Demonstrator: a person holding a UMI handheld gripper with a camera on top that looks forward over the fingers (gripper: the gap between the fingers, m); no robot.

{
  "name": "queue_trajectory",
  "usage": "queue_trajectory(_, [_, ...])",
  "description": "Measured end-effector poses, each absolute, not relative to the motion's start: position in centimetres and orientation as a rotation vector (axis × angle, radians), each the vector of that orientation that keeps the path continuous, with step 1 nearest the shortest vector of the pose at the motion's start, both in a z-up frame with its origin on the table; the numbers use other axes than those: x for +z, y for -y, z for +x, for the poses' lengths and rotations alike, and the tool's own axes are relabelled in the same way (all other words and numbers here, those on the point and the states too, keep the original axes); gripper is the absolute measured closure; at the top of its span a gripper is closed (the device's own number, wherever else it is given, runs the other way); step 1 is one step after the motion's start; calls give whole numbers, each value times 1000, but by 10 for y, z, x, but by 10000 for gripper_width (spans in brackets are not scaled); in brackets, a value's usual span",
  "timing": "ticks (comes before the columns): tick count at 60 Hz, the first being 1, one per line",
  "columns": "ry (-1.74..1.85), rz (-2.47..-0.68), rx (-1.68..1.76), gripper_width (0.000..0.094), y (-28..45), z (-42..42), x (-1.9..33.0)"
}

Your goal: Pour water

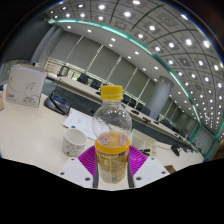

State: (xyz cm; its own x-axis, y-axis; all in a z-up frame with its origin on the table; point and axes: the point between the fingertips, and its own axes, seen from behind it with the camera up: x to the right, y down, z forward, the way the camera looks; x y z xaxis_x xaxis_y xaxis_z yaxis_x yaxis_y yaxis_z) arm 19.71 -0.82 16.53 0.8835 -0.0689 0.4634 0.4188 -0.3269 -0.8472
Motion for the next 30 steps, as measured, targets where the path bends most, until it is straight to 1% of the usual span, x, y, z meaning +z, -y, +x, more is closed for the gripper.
queue_trajectory(6, [415, -1769, -748, 538, -33, 228, 188])
queue_trajectory(15, [729, -1619, -1101, 539, -92, 251, 203])
queue_trajectory(20, [906, -1514, -1251, 536, -117, 256, 201])
queue_trajectory(30, [1237, -1287, -1468, 540, -150, 247, 181])
